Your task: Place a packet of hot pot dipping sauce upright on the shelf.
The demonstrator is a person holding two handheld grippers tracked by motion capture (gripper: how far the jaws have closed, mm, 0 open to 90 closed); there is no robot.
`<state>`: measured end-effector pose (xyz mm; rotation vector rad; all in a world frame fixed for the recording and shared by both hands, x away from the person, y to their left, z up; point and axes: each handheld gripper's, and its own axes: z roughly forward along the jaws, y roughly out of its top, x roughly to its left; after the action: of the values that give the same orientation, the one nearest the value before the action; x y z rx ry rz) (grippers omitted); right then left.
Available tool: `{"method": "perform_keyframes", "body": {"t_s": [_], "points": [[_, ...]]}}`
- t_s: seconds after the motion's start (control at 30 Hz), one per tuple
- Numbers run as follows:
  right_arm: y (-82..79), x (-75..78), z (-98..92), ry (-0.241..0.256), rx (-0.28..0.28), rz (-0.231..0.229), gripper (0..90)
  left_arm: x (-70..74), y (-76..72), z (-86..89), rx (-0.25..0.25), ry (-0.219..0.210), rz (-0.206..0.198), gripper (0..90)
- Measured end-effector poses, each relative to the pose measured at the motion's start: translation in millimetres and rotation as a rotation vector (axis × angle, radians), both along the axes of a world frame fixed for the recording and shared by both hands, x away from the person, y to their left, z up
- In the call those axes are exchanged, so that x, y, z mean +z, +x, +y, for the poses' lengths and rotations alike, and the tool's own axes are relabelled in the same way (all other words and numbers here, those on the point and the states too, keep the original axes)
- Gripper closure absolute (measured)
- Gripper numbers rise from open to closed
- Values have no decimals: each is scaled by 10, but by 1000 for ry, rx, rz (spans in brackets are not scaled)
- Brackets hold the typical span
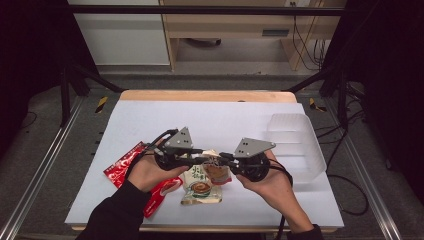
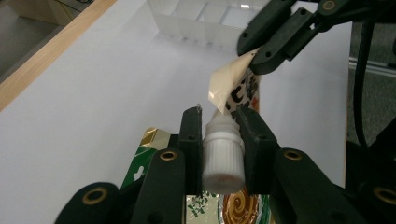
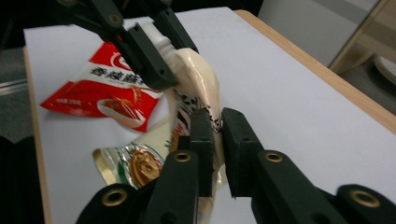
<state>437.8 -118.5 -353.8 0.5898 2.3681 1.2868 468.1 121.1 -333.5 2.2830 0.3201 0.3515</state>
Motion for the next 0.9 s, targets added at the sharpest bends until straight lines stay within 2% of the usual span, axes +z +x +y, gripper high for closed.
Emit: {"method": "perform_keyframes", "body": {"t_s": [0.1,0.17,0.2,0.3,0.47,0.5,0.53,0.6,0.67,0.73,0.77,0.8,0.87,0.9], "points": [[-9,36,-4,-50,-1,-15,787,54,-19,-51,-19,38,-9,734],[-13,72,3,-99,4,-29,665,60,-25,-68,-20,48,-12,734],[-10,97,8,-124,8,-32,618,65,-24,-94,-24,69,-22,734],[12,183,20,-198,4,-52,483,66,-29,-124,-37,83,-31,734],[88,287,87,-332,57,-36,322,89,-24,-143,-55,86,-36,734],[88,287,87,-332,57,-36,322,97,-26,-146,-57,84,-37,734],[102,300,104,-362,71,-35,292,102,-29,-153,-58,82,-36,735],[169,333,151,-405,108,18,256,108,-23,-165,-64,83,-38,735],[215,347,184,-426,123,37,296,110,-23,-171,-66,78,-38,734],[255,333,219,-422,141,70,348,111,-21,-171,-68,81,-39,734],[255,333,219,-422,141,70,348,111,-20,-171,-70,80,-39,734],[293,316,248,-432,155,99,433,108,-21,-170,-69,77,-39,735],[310,309,254,-432,171,110,464,109,-19,-166,-69,74,-38,734],[328,300,262,-429,174,120,559,111,-20,-163,-71,69,-35,734]]}}
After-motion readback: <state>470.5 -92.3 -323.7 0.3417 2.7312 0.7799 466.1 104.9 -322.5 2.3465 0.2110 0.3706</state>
